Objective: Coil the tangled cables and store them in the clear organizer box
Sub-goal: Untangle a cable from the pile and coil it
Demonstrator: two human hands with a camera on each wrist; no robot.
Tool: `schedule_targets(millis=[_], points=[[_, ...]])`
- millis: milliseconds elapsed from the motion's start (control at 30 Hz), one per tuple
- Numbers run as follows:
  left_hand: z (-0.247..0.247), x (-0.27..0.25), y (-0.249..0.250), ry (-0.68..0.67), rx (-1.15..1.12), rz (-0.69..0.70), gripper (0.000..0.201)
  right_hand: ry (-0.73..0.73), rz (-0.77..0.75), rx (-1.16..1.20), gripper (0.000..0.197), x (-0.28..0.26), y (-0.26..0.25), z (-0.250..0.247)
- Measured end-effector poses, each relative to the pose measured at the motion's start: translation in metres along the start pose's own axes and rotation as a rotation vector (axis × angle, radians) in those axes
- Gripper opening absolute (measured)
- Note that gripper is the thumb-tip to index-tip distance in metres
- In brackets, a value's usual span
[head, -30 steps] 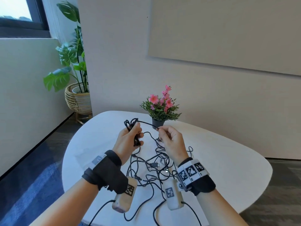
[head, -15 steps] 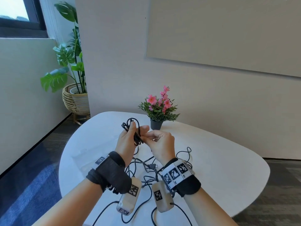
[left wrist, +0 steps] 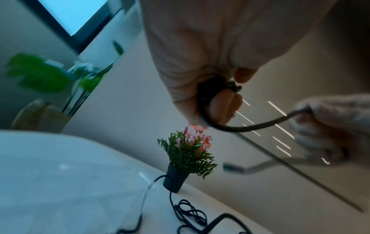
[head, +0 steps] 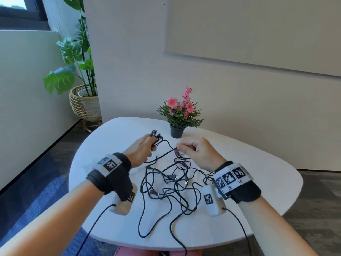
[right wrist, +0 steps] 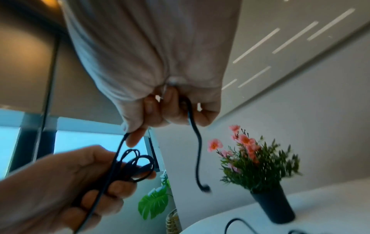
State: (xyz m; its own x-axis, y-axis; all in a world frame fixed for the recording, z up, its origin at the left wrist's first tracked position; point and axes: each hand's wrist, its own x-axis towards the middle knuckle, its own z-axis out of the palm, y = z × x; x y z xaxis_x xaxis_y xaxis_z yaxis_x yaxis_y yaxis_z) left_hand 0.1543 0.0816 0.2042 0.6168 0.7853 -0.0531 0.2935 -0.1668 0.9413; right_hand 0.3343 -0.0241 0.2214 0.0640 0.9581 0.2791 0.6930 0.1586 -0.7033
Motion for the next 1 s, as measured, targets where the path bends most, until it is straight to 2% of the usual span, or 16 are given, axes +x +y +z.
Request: schedule_targets(millis=[133, 233, 333, 467, 567, 633, 733, 867, 933, 1000], points=[[0.010, -0.013, 0.006, -0.194, 0.420, 0.090, 0.036, -0.028, -0.080, -0.153, 0.015, 0.004, -0.005, -0.004], [0.017, -0.024, 0.012, -0.319, 0.668, 0.182, 0.034, -0.044, -0.150, -0.142, 0.014, 0.009, -0.014, -0.007], [0.019, -0.026, 0.015, -0.349, 0.730, 0.231, 0.017, -0.035, -0.135, -0.069, 0.014, 0.014, -0.015, -0.006], [0.015, -0.031, 0.017, -0.399, 0.745, 0.295, 0.016, 0.001, -0.112, 0.102, 0.009, 0.017, -0.010, 0.000], [0.014, -0.035, 0.019, -0.400, 0.701, 0.351, 0.014, 0.026, -0.018, 0.284, 0.005, 0.018, -0.001, 0.002], [0.010, -0.037, 0.024, -0.368, 0.689, 0.374, 0.015, 0.071, 0.053, 0.353, 0.005, 0.018, 0.007, 0.003], [0.000, -0.034, 0.029, -0.222, 0.644, 0.401, 0.023, 0.104, 0.074, 0.394, 0.014, 0.012, 0.016, 0.009], [-0.009, -0.025, 0.031, 0.013, 0.319, 0.378, 0.011, 0.094, 0.111, 0.456, 0.020, 0.005, 0.022, 0.020], [-0.008, -0.018, 0.034, 0.079, 0.151, 0.319, 0.011, 0.047, 0.097, 0.370, 0.021, 0.001, 0.020, 0.028], [-0.008, -0.012, 0.034, 0.110, 0.096, 0.262, 0.016, -0.018, 0.065, 0.208, 0.024, -0.004, 0.015, 0.035]])
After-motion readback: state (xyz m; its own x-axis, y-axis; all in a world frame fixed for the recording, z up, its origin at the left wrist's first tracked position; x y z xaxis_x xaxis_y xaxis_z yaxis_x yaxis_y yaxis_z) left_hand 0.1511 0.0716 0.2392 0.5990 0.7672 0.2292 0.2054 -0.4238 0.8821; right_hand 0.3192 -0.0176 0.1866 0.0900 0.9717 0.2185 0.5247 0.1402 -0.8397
